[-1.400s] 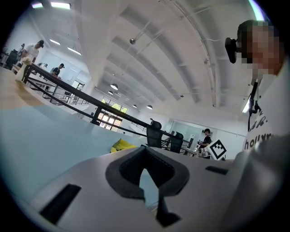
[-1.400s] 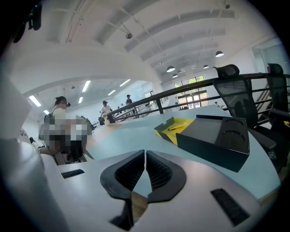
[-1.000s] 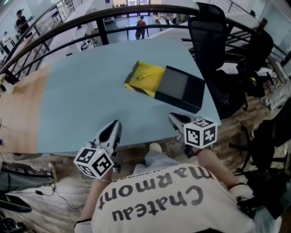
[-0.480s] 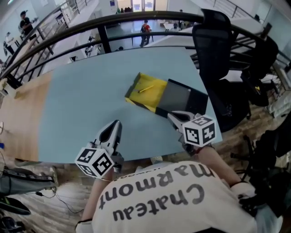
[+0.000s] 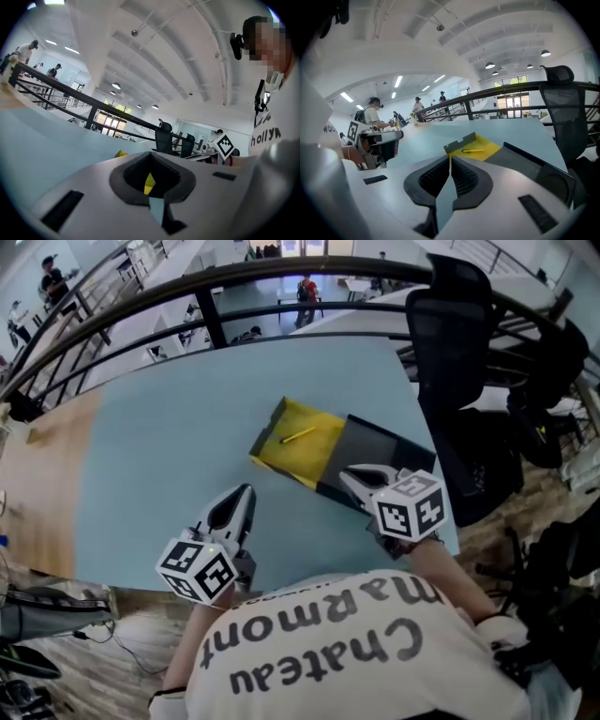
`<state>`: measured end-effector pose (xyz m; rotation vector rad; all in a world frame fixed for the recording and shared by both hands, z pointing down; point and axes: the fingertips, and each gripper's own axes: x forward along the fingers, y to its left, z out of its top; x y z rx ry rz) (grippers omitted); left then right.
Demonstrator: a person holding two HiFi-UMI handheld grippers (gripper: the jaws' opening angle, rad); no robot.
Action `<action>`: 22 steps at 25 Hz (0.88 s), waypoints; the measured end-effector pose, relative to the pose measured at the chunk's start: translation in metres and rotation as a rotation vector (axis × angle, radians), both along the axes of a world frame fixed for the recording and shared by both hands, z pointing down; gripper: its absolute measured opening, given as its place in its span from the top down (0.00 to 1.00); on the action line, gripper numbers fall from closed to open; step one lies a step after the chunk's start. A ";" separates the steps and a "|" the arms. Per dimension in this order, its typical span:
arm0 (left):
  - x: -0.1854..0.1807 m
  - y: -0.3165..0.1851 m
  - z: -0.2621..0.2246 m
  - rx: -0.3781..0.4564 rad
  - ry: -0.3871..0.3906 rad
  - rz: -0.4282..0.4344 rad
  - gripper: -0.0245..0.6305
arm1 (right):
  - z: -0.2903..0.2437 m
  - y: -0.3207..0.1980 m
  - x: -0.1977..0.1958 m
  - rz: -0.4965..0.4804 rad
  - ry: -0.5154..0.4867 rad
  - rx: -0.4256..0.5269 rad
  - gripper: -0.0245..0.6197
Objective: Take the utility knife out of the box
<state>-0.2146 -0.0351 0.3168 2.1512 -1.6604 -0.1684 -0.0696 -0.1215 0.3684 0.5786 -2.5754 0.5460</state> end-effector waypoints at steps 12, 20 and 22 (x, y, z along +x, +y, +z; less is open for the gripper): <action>0.010 -0.076 0.029 -0.125 -0.192 0.023 0.96 | 0.032 -0.048 -0.009 -0.141 0.080 -0.094 0.90; -0.002 -0.124 0.061 -0.270 -0.366 0.088 0.96 | 0.036 -0.060 -0.025 -0.151 0.008 -0.135 0.90; -0.006 -0.138 0.067 -0.285 -0.406 0.108 0.96 | 0.033 -0.060 -0.030 -0.166 -0.007 -0.132 0.90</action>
